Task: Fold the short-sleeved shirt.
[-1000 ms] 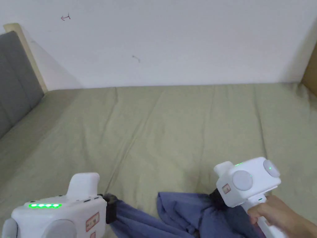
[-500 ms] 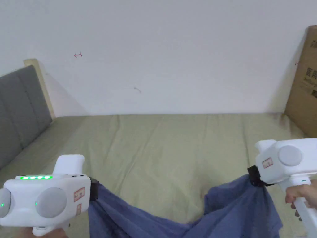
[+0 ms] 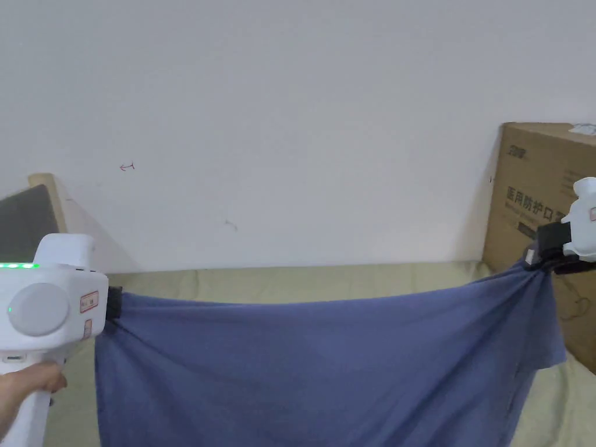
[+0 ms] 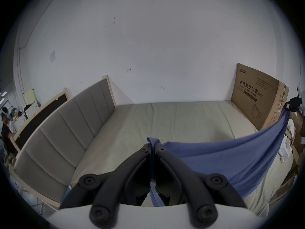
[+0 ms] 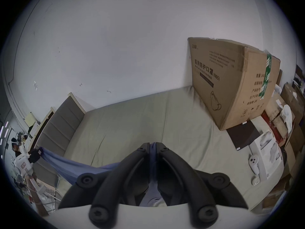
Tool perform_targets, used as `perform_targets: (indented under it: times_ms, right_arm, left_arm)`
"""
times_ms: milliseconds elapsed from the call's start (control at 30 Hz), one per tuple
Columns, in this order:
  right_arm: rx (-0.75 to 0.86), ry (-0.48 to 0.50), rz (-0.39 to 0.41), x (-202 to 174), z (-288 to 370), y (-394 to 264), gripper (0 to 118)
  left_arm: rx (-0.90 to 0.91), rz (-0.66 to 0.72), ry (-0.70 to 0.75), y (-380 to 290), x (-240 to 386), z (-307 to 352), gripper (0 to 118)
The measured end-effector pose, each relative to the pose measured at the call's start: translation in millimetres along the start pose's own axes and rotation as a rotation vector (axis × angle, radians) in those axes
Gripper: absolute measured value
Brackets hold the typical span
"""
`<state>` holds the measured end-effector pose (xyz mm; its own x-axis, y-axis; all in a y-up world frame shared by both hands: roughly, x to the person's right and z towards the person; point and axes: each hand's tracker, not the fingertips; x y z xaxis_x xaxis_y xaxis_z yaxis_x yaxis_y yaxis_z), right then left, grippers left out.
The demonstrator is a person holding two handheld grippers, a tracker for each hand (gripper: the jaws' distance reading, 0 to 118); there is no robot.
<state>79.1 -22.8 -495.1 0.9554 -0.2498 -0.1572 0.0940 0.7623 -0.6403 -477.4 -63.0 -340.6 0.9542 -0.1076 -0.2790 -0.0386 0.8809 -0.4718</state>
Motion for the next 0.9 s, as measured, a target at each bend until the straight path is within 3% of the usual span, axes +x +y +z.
perform_targets:
  times_ms: [200,467,667,767,900]
  right_arm:
    - [0.035,0.005,-0.037,-24.4,-19.2,43.2,7]
    - [0.131,0.037,-0.075,-66.9,-47.6,151.4,7]
    - [0.242,0.010,-0.051,-90.2,-34.9,224.8,7]
    - [0.274,0.031,-0.077,-95.6,-21.1,252.7,7]
    - [0.283,0.010,-0.062,-106.1,-9.5,281.6,7]
  left_arm:
    - [0.045,-0.017,0.076,48.9,-2.3,-15.9,2]
    - [0.098,0.043,0.158,159.1,-17.7,-73.5,2]
    - [0.197,0.107,0.137,232.0,-24.2,-90.2,2]
    - [0.220,0.121,0.161,262.5,-23.3,-95.9,2]
    - [0.220,0.009,0.233,295.7,-14.4,-105.2,2]
